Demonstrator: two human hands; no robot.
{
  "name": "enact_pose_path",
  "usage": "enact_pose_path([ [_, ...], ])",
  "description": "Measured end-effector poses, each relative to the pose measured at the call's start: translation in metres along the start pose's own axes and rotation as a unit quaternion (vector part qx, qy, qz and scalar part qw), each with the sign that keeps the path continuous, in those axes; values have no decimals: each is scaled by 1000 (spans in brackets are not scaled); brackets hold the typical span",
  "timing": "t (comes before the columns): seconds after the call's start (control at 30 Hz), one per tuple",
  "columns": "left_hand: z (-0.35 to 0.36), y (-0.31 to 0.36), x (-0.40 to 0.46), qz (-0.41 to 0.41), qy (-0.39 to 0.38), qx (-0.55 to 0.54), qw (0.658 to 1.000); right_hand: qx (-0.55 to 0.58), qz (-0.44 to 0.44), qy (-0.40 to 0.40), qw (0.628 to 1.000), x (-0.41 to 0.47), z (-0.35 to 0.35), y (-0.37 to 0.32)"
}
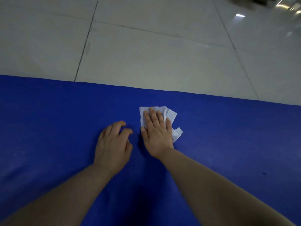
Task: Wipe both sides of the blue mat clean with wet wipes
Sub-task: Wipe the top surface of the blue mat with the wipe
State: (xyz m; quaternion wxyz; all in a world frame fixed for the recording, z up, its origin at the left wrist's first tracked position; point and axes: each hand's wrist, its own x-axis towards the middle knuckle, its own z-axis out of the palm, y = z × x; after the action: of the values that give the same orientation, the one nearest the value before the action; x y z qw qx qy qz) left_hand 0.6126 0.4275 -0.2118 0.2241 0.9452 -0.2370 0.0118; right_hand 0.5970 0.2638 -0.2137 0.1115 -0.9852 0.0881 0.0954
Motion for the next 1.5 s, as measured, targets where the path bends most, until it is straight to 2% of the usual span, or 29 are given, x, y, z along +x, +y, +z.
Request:
enact_pose_path([
  [0.13, 10, -9, 22, 4, -15, 48, 999, 0, 1, 7, 1000, -1, 1, 1],
  [0.4, 15, -11, 25, 16, -6, 32, 999, 19, 23, 23, 999, 5, -1, -9],
  [0.53, 15, -14, 24, 18, 2, 13, 1000, 126, -75, -15, 989, 20, -8, -24],
  [0.6, 15, -15, 24, 19, 4, 10, 1000, 107, -96, -14, 990, 26, -16, -11],
  [0.63, 15, -14, 25, 16, 4, 10, 1000, 59, -75, -3, 995, 29, -16, 0],
  [0.7, 14, -14, 25, 13, 3, 13, 1000, -39, 41, 14, 998, 32, -16, 18],
  [0.73, 14, -14, 25, 14, 3, 15, 1000, -52, 92, 18, 994, 32, -16, 17],
  [0.77, 14, -14, 25, 15, 1, 17, 1000, -46, 105, 18, 993, 33, -15, 11],
  [0.83, 15, -15, 25, 17, -7, 16, 1000, -21, 8, -6, 1000, 38, -13, -15],
  [0.9, 14, -16, 26, 15, -9, -5, 1000, 60, -101, -19, 993, 46, -15, -32],
  [0.93, 14, -16, 26, 16, -7, -13, 1000, 102, -115, -13, 988, 51, -19, -33],
  [0.97, 14, -16, 26, 21, -2, -12, 1000, 136, -101, 1, 986, 58, -21, -28],
  [1.03, 15, -16, 26, 25, 8, 1, 1000, 168, 1, 35, 985, 68, -22, -15],
  [1.1, 15, -17, 25, 21, 3, 8, 1000, 174, 76, 33, 981, 71, -20, -15],
  [1.13, 15, -17, 26, 19, -3, 9, 1000, 166, 73, 7, 983, 72, -22, -23],
  [1.2, 14, -16, 27, 14, -18, 10, 1000, 136, -2, -53, 989, 74, -25, -50],
  [1.33, 13, -17, 29, 21, -38, 27, 999, 168, -103, -100, 975, 100, -37, -89],
  [1.4, 12, -17, 30, 22, -39, 21, 999, 144, -115, -107, 977, 113, -38, -94],
  [1.5, 10, -17, 29, 20, -35, 5, 999, 130, -63, -85, 986, 114, -35, -74],
])
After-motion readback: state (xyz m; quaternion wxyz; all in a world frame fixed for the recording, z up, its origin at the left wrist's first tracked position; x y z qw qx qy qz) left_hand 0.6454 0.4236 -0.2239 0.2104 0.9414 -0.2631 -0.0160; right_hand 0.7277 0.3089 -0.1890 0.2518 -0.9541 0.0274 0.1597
